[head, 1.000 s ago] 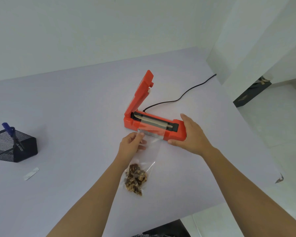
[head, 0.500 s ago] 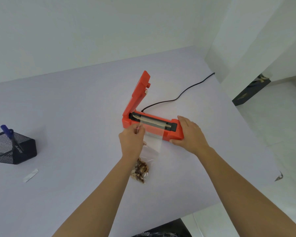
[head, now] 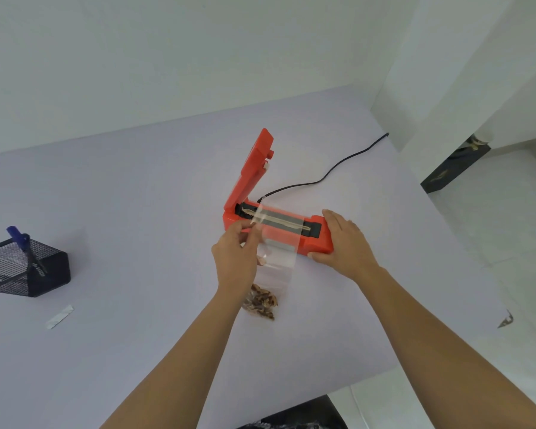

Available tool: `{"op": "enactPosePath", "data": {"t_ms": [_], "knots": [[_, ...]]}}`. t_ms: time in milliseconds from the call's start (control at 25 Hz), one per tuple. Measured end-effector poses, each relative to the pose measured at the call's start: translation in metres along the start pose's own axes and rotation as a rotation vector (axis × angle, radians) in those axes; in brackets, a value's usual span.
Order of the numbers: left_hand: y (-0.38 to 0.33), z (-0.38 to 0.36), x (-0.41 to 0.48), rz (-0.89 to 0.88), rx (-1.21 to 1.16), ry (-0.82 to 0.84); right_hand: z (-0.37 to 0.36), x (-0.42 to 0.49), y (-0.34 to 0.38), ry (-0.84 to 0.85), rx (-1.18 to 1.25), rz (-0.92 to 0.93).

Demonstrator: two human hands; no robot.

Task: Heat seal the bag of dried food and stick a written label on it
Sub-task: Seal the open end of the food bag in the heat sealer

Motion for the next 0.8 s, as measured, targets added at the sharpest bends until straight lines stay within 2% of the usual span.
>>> {"op": "enactPosePath", "data": {"t_ms": [120, 200, 320, 360, 400, 480, 560, 800], "knots": [[-0.001, 0.005, -0.005, 0.016, 0.007, 0.035, -0.005, -0.001, -0.004, 0.012, -0.12, -0.001], [0.004, 0.012, -0.01, 0.056, 0.0, 0.06, 0.0, -0.01, -0.004, -0.088, -0.104, -0.04], [0.012, 0.03, -0.02, 0.131, -0.066, 0.066, 0.008, -0.052, 0.012, -0.413, 0.301, -0.054], [0.015, 0.039, -0.022, 0.148, -0.089, 0.055, 0.0, -0.067, 0.022, -0.441, 0.441, -0.041], [0.017, 0.05, -0.024, 0.159, -0.1, 0.039, -0.013, -0.078, 0.036, -0.377, 0.562, -0.025], [0.02, 0.072, -0.026, 0.158, -0.102, 0.003, -0.047, -0.095, 0.075, -0.08, 0.695, 0.015], [0.025, 0.092, -0.027, 0.15, -0.096, -0.026, -0.077, -0.105, 0.112, 0.166, 0.67, 0.068], [0.052, 0.143, -0.027, 0.205, -0.152, -0.099, -0.121, -0.119, 0.17, 0.332, 0.772, -0.003]]}}
Point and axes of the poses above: each hand's wrist, its own x-axis towards the middle knuckle, its own z-axis out of the back of the hand, y = z × x, the point moved 8 cm from there along x, towards the middle knuckle, and after that the axes turned 2 degrees about -y, right-handed, at the moved point
